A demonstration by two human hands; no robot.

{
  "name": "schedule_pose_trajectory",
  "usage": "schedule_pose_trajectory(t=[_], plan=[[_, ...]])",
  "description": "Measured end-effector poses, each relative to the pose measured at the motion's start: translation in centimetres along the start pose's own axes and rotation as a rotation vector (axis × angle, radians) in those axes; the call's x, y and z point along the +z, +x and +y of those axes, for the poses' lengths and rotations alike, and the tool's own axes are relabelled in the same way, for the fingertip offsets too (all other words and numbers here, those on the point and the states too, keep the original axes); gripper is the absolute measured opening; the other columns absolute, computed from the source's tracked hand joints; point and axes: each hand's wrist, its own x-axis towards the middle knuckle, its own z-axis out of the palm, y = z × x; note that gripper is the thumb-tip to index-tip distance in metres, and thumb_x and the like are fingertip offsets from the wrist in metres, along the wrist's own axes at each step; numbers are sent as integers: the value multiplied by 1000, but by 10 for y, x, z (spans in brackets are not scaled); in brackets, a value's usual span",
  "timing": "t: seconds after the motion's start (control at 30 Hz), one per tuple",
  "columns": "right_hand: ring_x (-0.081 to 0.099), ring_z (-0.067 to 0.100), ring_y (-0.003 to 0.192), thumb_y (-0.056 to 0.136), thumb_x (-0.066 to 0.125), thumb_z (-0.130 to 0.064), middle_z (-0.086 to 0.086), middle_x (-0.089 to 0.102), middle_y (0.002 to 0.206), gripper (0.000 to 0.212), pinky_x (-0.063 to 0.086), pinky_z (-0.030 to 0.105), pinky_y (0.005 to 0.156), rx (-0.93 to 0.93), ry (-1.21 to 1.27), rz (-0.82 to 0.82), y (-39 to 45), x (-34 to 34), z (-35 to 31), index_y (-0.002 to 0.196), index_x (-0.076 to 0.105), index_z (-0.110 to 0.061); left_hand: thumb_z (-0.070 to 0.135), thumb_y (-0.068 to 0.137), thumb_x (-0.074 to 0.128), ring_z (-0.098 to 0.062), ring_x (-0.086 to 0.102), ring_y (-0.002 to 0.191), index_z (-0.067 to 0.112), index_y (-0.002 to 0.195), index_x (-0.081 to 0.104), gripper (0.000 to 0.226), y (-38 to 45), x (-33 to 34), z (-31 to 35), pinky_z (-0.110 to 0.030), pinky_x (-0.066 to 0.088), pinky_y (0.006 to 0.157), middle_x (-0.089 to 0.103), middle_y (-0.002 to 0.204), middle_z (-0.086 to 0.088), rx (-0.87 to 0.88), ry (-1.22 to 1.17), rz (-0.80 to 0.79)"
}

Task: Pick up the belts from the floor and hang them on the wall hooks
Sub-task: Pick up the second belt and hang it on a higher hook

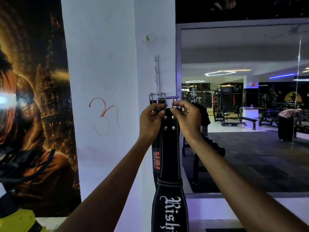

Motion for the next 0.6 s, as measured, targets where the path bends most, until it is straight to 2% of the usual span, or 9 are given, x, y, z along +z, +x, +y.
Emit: schedule_pose_trajectory(t=[0.03,0.07,0.17,0.2,0.27,0.33,0.43,0.53,0.6], plan=[[65,-9,87,86,70,-7,-8,69,97,21,55,18,78,-1,6,17,4,-1,1,106,69,-11,-2,95,59,-11,70,93,6,112,70,22,4,5,1,-12,52,79,75,108,-8,1,-18,10],[64,-10,87,86,69,-7,-9,68,97,24,53,15,76,-1,19,34,9,-1,2,109,68,-13,0,95,60,-11,70,92,9,116,67,24,8,10,1,-12,52,77,74,107,-9,-1,-47,28],[67,5,91,84,69,-6,-9,68,93,25,56,25,74,-5,82,68,25,1,8,106,63,-17,8,94,66,-14,70,85,21,129,55,39,20,20,2,-18,57,73,68,103,-11,-43,-131,109],[66,5,91,85,69,-7,-11,67,91,22,56,25,73,-10,82,68,30,2,12,103,63,-16,9,93,67,-13,69,84,21,131,55,41,25,23,0,-20,58,73,66,102,-10,-41,-125,134],[62,-4,87,86,68,-8,-16,65,87,11,52,18,74,-30,63,66,44,6,21,96,66,-13,9,91,69,-12,70,84,19,127,61,38,37,28,-9,-25,60,78,67,101,-7,-16,-91,160],[60,-7,82,88,67,-11,-17,65,82,3,50,16,74,-44,67,70,58,12,37,90,69,-11,8,90,70,-18,73,89,15,114,70,25,52,30,-23,-38,62,85,72,101,-6,-3,-68,163],[63,1,81,88,67,-13,-15,67,80,4,56,29,76,-48,83,69,80,30,60,87,70,-11,9,89,72,-28,76,89,10,95,76,7,77,32,-52,-53,61,88,77,96,-12,-19,-98,165],[69,17,79,87,68,-18,-12,68,80,2,57,37,67,-22,139,81,101,54,90,90,68,-18,10,88,74,-27,77,88,10,97,77,10,107,31,-85,-50,62,86,78,97,-11,-7,-121,169],[69,19,69,87,68,-22,-7,70,82,11,54,34,58,-5,185,112,115,72,108,97,63,-22,12,87,75,-22,77,84,9,98,78,12,130,30,-108,-45,63,84,78,93,-8,-6,-138,161]])
